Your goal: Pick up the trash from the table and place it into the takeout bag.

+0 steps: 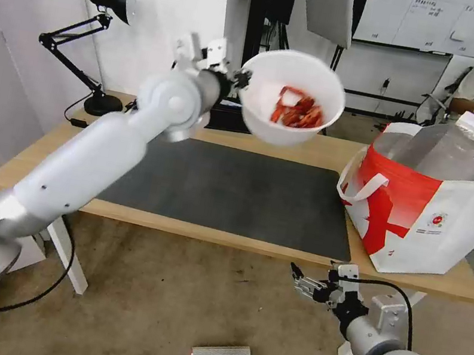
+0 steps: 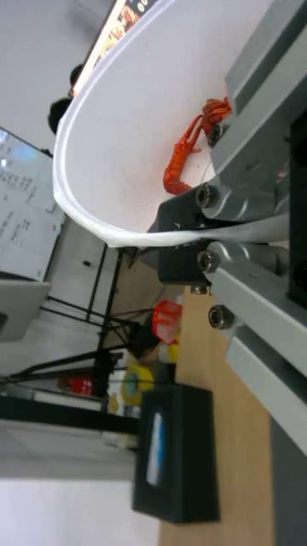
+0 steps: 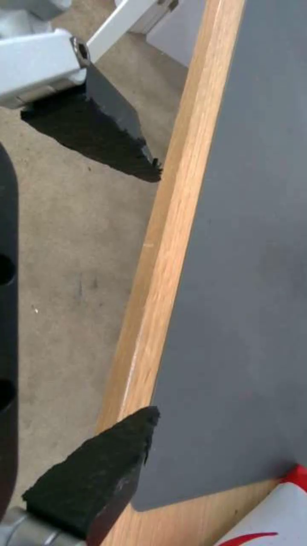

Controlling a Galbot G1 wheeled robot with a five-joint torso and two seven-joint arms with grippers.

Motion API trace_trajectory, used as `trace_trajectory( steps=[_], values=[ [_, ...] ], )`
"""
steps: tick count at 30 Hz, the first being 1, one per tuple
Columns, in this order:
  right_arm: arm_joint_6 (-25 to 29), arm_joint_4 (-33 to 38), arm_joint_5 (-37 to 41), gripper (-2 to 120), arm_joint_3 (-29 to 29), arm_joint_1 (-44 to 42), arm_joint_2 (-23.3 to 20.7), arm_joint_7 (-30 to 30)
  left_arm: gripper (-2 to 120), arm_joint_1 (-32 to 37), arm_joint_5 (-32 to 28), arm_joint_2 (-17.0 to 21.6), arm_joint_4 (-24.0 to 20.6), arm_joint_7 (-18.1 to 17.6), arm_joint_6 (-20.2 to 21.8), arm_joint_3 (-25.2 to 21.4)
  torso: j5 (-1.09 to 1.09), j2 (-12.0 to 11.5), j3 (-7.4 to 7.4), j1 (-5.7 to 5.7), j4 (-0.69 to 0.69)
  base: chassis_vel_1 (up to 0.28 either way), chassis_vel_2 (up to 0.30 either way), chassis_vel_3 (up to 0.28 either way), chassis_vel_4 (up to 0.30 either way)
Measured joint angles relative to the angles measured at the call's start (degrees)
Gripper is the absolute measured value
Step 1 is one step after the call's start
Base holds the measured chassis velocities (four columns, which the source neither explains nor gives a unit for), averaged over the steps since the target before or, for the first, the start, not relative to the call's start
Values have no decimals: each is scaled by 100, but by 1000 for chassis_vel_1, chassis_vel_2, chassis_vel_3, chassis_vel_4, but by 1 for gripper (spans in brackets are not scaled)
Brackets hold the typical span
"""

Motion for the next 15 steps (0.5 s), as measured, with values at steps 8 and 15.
trace_trajectory(
  steps=[8, 15],
  values=[
    [0, 0, 0, 100, 0, 0, 0, 0, 0, -313, -32, -477, 289, -27, 2, 197, -1, 0, 0, 0, 1, 0, 0, 0, 0],
    [0, 0, 0, 100, 0, 0, 0, 0, 0, -448, 75, -973, 551, -28, -5, 320, 0, 0, 0, 0, 0, 0, 0, 0, 0]
  ],
)
